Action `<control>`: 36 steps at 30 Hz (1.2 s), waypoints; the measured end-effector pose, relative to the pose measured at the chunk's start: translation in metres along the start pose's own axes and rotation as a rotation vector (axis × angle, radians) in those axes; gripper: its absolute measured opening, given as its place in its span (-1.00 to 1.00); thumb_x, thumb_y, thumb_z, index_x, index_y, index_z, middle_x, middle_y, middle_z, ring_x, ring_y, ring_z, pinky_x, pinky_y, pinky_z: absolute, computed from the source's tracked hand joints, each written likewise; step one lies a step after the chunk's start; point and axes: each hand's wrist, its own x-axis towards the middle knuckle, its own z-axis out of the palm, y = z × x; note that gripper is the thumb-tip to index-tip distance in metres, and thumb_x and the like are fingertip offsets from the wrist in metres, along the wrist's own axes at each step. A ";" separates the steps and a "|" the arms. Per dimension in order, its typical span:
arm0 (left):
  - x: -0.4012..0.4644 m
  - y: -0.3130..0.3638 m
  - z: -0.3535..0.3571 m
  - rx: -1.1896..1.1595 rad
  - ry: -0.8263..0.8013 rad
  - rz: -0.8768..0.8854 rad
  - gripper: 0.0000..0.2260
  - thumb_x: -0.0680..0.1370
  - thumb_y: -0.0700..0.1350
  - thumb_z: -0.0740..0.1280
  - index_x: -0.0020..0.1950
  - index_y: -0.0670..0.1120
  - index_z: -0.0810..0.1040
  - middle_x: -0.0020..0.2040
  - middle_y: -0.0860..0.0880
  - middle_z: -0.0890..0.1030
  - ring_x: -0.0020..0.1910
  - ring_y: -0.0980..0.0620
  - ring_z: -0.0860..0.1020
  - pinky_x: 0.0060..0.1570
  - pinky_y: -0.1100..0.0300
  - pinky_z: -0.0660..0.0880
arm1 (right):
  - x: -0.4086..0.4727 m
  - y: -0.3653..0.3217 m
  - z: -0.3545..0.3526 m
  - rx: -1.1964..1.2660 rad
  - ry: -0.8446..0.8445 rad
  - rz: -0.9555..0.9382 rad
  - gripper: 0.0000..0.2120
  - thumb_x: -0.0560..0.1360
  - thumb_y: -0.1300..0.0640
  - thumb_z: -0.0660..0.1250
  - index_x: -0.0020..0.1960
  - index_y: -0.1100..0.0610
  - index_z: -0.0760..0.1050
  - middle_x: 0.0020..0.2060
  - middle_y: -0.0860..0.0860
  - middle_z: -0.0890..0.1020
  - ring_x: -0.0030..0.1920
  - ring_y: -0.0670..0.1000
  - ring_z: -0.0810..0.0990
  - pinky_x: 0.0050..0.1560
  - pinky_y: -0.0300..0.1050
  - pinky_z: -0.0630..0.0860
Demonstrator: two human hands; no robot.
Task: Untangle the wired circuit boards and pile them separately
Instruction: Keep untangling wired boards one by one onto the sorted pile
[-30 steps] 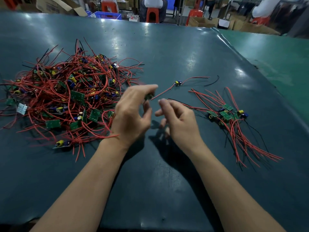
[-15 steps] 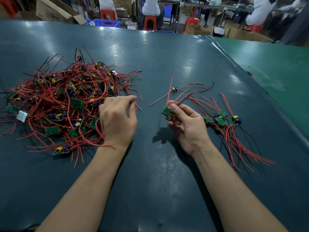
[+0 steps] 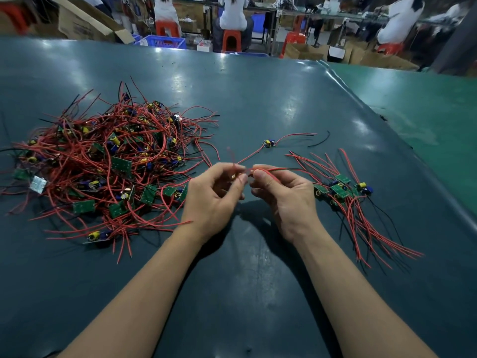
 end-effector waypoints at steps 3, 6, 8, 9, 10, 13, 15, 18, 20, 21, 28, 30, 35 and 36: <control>0.004 0.001 -0.001 -0.206 0.007 -0.112 -0.96 0.57 -0.30 0.34 0.00 -0.20 0.54 -0.17 -0.07 0.69 -0.30 0.01 0.67 -0.23 0.25 0.57 | 0.001 -0.001 0.003 0.080 0.030 0.066 -0.92 0.35 0.23 0.42 -0.26 0.16 0.70 -0.30 0.08 0.71 -0.33 -0.04 0.66 -0.27 -0.27 0.59; 0.006 0.005 0.001 -0.488 -0.012 -0.220 -0.88 0.54 -0.37 0.32 -0.03 -0.17 0.54 -0.07 -0.12 0.71 -0.17 -0.04 0.68 -0.06 0.19 0.57 | 0.002 -0.005 0.002 0.278 0.032 0.176 -0.80 0.48 0.29 0.33 -0.26 0.21 0.69 -0.32 0.12 0.69 -0.35 -0.02 0.67 -0.28 -0.28 0.60; 0.007 0.006 0.003 -0.650 -0.040 -0.310 -0.84 0.51 -0.39 0.33 -0.03 -0.14 0.52 -0.01 -0.15 0.70 -0.15 -0.04 0.67 -0.06 0.21 0.57 | 0.002 -0.005 0.000 0.350 0.050 0.210 -0.78 0.55 0.29 0.27 -0.18 0.28 0.64 -0.31 0.15 0.69 -0.35 0.00 0.67 -0.28 -0.27 0.61; 0.008 0.006 0.004 -0.685 -0.044 -0.337 -0.83 0.49 -0.38 0.35 -0.03 -0.13 0.53 0.01 -0.15 0.70 -0.14 -0.03 0.67 -0.08 0.23 0.56 | 0.002 -0.005 0.000 0.363 0.066 0.211 -0.80 0.58 0.28 0.25 -0.14 0.30 0.62 -0.30 0.16 0.68 -0.35 0.00 0.67 -0.27 -0.25 0.62; 0.009 0.006 0.004 -0.691 -0.045 -0.355 -0.84 0.46 -0.34 0.38 -0.04 -0.12 0.55 0.03 -0.15 0.70 -0.13 -0.02 0.67 -0.09 0.24 0.57 | 0.002 -0.004 -0.001 0.369 0.082 0.208 -0.81 0.59 0.27 0.25 -0.11 0.30 0.60 -0.30 0.16 0.68 -0.34 0.00 0.67 -0.27 -0.24 0.62; 0.009 0.003 0.005 -0.663 -0.022 -0.400 -0.85 0.34 -0.18 0.47 -0.10 -0.11 0.66 -0.08 -0.10 0.71 -0.15 0.01 0.67 -0.14 0.25 0.57 | 0.003 -0.005 -0.002 0.386 0.116 0.197 -0.82 0.58 0.25 0.26 -0.10 0.29 0.60 -0.28 0.15 0.69 -0.31 0.01 0.68 -0.23 -0.20 0.64; 0.010 0.001 0.006 -0.641 0.014 -0.416 -0.83 0.32 -0.15 0.47 -0.11 -0.12 0.67 -0.19 -0.06 0.70 -0.20 0.05 0.66 -0.18 0.29 0.56 | 0.003 -0.005 -0.002 0.349 0.125 0.185 -0.88 0.54 0.28 0.30 -0.09 0.29 0.60 -0.28 0.12 0.69 -0.30 0.00 0.68 -0.21 -0.20 0.64; 0.009 -0.001 0.007 -0.603 0.017 -0.398 -0.88 0.31 -0.15 0.47 -0.18 -0.11 0.71 -0.22 -0.06 0.71 -0.22 0.04 0.66 -0.17 0.28 0.58 | 0.001 0.001 0.002 0.111 0.147 0.134 -0.97 0.50 0.32 0.37 -0.10 0.27 0.59 -0.34 0.06 0.67 -0.33 -0.05 0.65 -0.27 -0.24 0.61; 0.009 0.000 0.007 -0.602 0.018 -0.415 -0.89 0.35 -0.13 0.46 -0.18 -0.13 0.70 -0.22 -0.08 0.71 -0.24 0.02 0.68 -0.25 0.27 0.58 | 0.000 0.003 0.004 0.026 0.188 0.102 -0.95 0.49 0.31 0.40 -0.15 0.26 0.61 -0.37 0.04 0.66 -0.35 -0.07 0.64 -0.30 -0.25 0.59; 0.010 0.001 0.007 -0.615 0.028 -0.439 -0.89 0.40 -0.11 0.44 -0.16 -0.15 0.67 -0.23 -0.07 0.71 -0.26 0.02 0.69 -0.30 0.28 0.57 | 0.001 0.003 0.005 0.024 0.209 0.094 -0.93 0.49 0.30 0.41 -0.18 0.24 0.62 -0.38 0.03 0.66 -0.35 -0.08 0.63 -0.31 -0.25 0.58; 0.011 0.002 0.008 -0.702 0.007 -0.433 -0.80 0.42 -0.10 0.41 -0.03 -0.18 0.59 -0.20 -0.04 0.70 -0.28 0.03 0.68 -0.26 0.28 0.57 | 0.001 -0.002 0.002 0.099 0.255 0.031 -0.86 0.49 0.28 0.41 -0.24 0.19 0.61 -0.39 0.03 0.65 -0.39 -0.08 0.61 -0.35 -0.26 0.57; 0.010 0.001 0.008 -0.662 -0.086 -0.417 -0.72 0.36 -0.09 0.45 0.03 -0.14 0.62 -0.16 -0.04 0.70 -0.27 0.02 0.68 -0.24 0.30 0.56 | 0.000 -0.002 0.003 0.060 0.198 0.040 -0.90 0.50 0.29 0.39 -0.19 0.21 0.62 -0.36 0.03 0.67 -0.37 -0.07 0.61 -0.35 -0.24 0.57; 0.008 -0.007 0.003 -0.514 -0.091 -0.329 -0.80 0.41 -0.21 0.50 -0.01 0.01 0.71 -0.08 -0.04 0.70 -0.09 0.01 0.63 -0.07 0.22 0.55 | -0.001 0.001 0.003 -0.060 0.134 0.022 -0.87 0.55 0.33 0.32 -0.09 0.20 0.63 -0.28 0.04 0.69 -0.33 -0.08 0.64 -0.37 -0.26 0.55; 0.008 -0.008 0.003 -0.520 -0.081 -0.327 -0.82 0.41 -0.23 0.49 -0.04 0.00 0.71 -0.08 -0.05 0.70 -0.08 0.01 0.63 -0.05 0.22 0.54 | -0.001 0.001 0.003 -0.083 0.141 0.008 -0.86 0.55 0.33 0.31 -0.09 0.20 0.63 -0.28 0.04 0.68 -0.33 -0.08 0.64 -0.36 -0.26 0.56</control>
